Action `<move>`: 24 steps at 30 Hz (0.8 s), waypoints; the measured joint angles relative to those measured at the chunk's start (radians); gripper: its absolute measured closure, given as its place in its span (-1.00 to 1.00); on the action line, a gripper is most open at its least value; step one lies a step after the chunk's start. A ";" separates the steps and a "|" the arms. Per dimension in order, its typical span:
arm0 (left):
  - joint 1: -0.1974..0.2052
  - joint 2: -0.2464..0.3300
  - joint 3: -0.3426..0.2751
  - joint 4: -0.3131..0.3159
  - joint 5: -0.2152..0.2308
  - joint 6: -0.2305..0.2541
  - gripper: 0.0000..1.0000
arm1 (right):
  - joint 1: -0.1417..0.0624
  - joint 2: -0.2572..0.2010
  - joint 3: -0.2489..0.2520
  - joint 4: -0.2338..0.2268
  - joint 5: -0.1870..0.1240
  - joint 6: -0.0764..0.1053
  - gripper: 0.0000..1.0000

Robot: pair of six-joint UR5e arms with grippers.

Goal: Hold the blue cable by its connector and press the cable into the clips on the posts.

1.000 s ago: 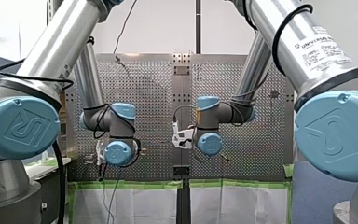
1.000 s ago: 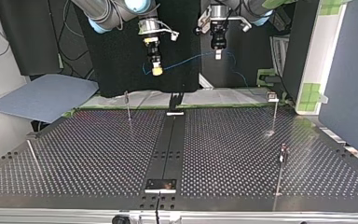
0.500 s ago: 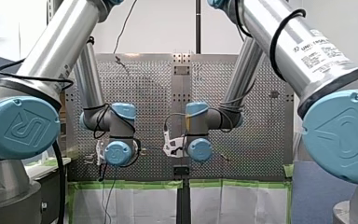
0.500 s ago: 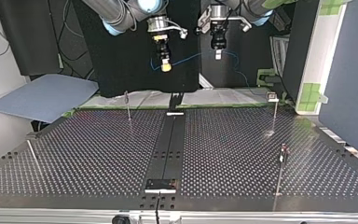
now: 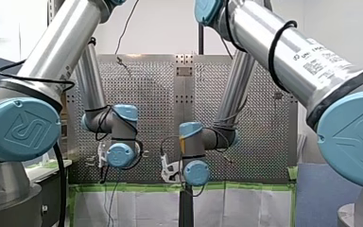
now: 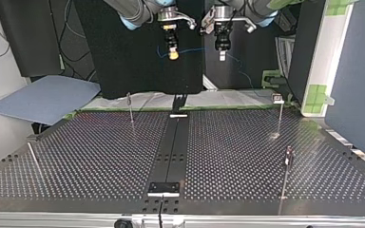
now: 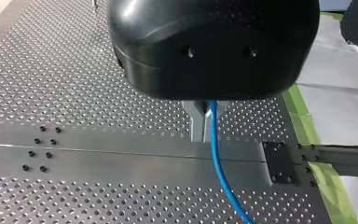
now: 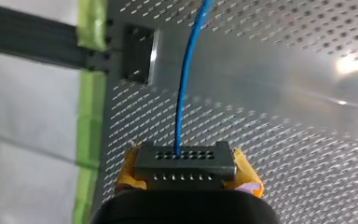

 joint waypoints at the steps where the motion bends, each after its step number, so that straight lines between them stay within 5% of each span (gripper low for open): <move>1: 0.000 0.003 0.005 -0.005 0.000 0.004 1.00 | -0.004 0.002 0.004 0.004 0.011 0.004 1.00; 8: -0.018 0.053 0.061 -0.061 -0.018 -0.025 1.00 | -0.054 -0.040 0.011 0.053 0.031 0.056 1.00; 14: -0.015 0.104 0.084 -0.113 -0.033 -0.037 1.00 | -0.083 -0.097 0.000 0.109 -0.017 0.087 1.00; 24: -0.003 0.183 0.130 -0.210 -0.063 -0.028 1.00 | -0.111 -0.193 -0.083 0.206 -0.113 0.103 1.00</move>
